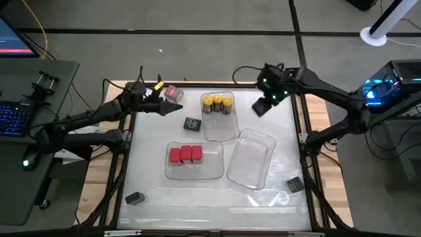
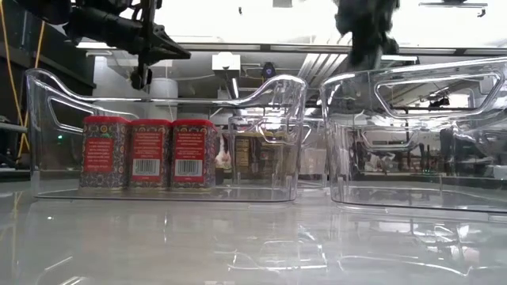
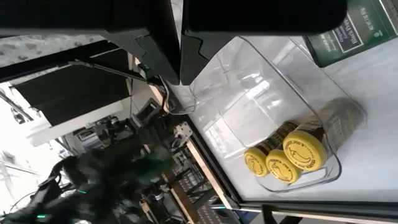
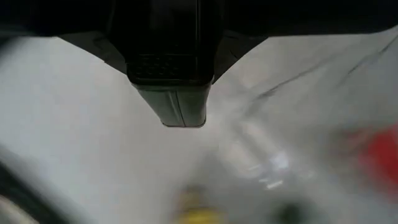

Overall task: Sort spices by type
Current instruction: Put the top right green seasoning can into the right transparent bin

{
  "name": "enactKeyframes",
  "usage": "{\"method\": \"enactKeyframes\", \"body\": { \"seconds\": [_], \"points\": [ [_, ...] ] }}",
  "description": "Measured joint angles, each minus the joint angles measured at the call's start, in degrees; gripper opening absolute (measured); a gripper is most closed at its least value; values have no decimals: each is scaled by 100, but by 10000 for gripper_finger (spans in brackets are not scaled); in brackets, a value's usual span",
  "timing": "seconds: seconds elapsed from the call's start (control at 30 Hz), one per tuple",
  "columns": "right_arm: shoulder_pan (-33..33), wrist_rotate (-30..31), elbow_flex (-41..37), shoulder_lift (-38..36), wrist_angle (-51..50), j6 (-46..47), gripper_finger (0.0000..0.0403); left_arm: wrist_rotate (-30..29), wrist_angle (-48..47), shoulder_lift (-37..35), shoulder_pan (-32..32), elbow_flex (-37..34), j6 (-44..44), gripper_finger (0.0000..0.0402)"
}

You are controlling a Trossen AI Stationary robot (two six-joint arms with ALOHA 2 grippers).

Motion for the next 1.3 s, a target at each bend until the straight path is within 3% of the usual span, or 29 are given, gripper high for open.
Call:
{"method": "enactKeyframes", "body": {
  "seconds": [0.13,0.3,0.47,0.7,0.93,1.13,1.3],
  "points": [
    [898,-678,326,-2,-15,-215,113,-44,-11,0,0,0,-2,0],
    [2012,-672,43,136,23,-211,113,-69,-11,0,0,0,-4,0],
    [2584,-344,-530,626,637,25,113,-93,-11,0,0,0,-7,0],
    [2742,411,-1088,1401,781,45,161,-90,-15,0,-2,0,-9,0],
    [2737,669,-1740,1545,1868,69,149,-44,-15,0,-2,0,-6,0],
    [2730,1126,-1868,1547,2026,52,152,-42,-15,0,-2,0,-4,0],
    [2605,891,-1868,1547,2106,30,178,-42,-15,0,-2,0,-4,0]
  ]
}}
